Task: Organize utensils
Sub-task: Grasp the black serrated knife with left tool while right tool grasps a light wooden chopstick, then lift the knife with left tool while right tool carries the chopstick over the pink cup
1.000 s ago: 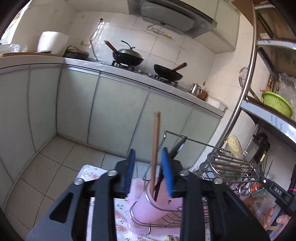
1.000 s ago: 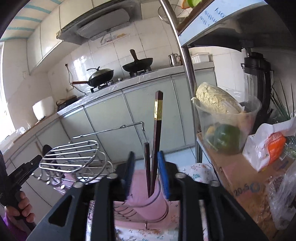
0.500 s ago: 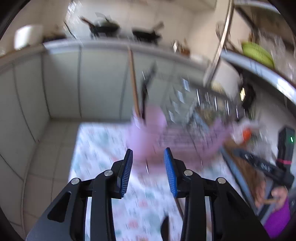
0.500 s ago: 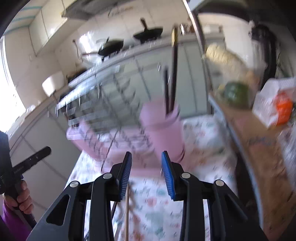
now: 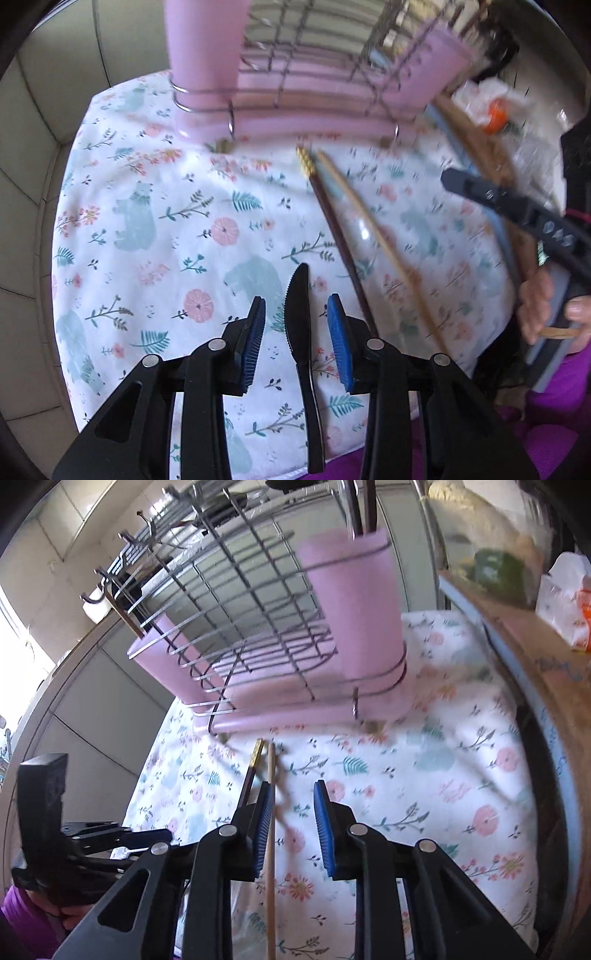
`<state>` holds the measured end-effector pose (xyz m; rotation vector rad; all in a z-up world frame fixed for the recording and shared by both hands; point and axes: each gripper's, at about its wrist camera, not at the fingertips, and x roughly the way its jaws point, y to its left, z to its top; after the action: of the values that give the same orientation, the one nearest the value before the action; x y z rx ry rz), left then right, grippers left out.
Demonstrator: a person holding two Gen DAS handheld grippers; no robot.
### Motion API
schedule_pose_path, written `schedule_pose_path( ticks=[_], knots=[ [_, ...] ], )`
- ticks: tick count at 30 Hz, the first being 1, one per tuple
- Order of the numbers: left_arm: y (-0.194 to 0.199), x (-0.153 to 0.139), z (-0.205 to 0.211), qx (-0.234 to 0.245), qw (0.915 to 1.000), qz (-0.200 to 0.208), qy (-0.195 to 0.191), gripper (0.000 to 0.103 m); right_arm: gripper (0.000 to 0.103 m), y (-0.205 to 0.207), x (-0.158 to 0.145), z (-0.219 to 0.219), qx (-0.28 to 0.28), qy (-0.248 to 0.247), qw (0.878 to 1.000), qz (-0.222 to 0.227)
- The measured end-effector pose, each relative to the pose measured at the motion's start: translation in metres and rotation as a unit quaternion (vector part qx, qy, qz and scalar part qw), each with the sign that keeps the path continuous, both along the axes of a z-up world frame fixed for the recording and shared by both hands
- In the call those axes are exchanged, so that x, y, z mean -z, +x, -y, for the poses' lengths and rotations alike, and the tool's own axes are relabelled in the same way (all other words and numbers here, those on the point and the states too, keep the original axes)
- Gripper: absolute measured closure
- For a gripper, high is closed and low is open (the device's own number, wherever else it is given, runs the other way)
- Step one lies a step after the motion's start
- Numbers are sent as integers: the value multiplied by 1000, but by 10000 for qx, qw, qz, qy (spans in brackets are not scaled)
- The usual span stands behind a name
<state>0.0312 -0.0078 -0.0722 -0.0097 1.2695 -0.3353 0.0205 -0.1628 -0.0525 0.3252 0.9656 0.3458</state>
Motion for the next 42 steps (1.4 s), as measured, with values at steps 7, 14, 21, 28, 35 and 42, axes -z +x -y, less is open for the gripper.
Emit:
schedule_pose_path(
  ticks=[7,14,21,28,35,42],
  knots=[
    [5,24,14,83,9980,-50,626,79,80,12,13,-8,-119,130,9992,-352],
    [7,14,-23,-557,9982,95,189,86,80,36,24,-32,-326,85,9979,-553],
    [20,8,-61,-1076,9942,18,1,86,97,66,51,-62,-373,-290,9948,-906],
    [25,18,-54,-995,9948,-196,67,86,96,58,49,-37,33,-224,9967,-777],
    [44,23,-47,-804,9951,-562,142,85,96,49,53,-1,369,-215,9945,-954],
    [60,28,-33,-679,9938,-809,352,85,92,60,69,-3,91,-188,9898,-1409]
  ],
)
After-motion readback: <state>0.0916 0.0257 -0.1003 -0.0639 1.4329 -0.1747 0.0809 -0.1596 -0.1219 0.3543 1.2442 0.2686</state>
